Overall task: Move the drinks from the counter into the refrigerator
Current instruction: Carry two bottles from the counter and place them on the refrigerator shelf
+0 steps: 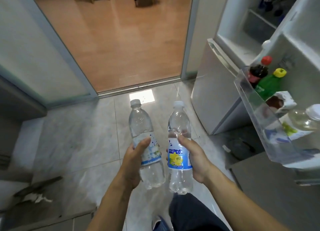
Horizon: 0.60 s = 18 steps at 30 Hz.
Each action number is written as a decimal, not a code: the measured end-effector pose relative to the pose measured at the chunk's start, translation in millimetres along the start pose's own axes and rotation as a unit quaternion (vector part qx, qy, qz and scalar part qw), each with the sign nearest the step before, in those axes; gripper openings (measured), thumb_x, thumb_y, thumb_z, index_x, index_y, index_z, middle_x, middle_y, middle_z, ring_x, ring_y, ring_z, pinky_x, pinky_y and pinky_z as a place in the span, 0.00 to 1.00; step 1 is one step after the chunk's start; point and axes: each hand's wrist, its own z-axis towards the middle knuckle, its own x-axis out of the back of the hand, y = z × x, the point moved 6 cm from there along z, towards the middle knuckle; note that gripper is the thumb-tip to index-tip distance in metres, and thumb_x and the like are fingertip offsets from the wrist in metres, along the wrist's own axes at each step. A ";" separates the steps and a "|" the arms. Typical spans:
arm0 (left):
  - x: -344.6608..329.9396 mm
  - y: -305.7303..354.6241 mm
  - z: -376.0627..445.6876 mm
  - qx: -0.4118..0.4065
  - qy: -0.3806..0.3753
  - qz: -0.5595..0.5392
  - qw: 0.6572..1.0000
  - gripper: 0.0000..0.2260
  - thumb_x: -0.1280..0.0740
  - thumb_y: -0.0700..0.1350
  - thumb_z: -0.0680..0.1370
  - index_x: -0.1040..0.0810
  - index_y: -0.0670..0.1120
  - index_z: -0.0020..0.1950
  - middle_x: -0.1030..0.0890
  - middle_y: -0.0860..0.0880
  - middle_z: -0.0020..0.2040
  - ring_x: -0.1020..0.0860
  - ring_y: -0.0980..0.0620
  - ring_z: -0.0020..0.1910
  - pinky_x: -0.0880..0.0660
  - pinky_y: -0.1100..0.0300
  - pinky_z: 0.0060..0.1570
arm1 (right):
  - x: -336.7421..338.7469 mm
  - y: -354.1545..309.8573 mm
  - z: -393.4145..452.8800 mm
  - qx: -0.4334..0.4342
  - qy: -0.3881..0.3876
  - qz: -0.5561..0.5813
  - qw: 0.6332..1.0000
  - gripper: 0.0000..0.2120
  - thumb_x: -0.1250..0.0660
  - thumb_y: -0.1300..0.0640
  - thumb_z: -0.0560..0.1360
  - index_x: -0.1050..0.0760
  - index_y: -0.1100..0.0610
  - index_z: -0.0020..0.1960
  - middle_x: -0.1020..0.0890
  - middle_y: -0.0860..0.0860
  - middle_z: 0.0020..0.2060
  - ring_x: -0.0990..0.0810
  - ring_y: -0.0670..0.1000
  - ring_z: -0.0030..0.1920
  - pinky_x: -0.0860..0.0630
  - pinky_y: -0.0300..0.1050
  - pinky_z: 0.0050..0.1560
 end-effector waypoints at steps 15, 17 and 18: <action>-45.0 132.5 233.8 0.004 -0.025 0.055 0.998 0.23 0.30 0.57 0.69 0.22 0.47 0.60 0.14 0.46 0.48 0.14 0.45 0.45 0.19 0.57 0.37 | 40.7 -139.8 207.9 0.020 0.050 0.068 0.996 0.20 0.32 0.39 0.68 0.19 0.48 0.56 0.15 0.58 0.48 0.14 0.57 0.46 0.19 0.52 0.46; -59.1 148.0 265.5 0.011 -0.036 0.042 0.998 0.23 0.30 0.56 0.70 0.23 0.46 0.61 0.14 0.43 0.49 0.15 0.43 0.47 0.18 0.53 0.39 | 51.8 -163.2 229.4 0.029 0.067 0.064 0.995 0.26 0.31 0.38 0.67 0.22 0.50 0.59 0.15 0.59 0.51 0.15 0.58 0.47 0.19 0.55 0.50; -66.9 154.4 278.9 0.019 -0.045 0.041 0.998 0.23 0.29 0.55 0.70 0.23 0.46 0.62 0.14 0.43 0.49 0.15 0.42 0.47 0.18 0.52 0.40 | 57.5 -173.3 238.5 0.032 0.079 0.067 0.994 0.28 0.31 0.37 0.65 0.23 0.51 0.60 0.15 0.59 0.51 0.15 0.58 0.47 0.19 0.55 0.51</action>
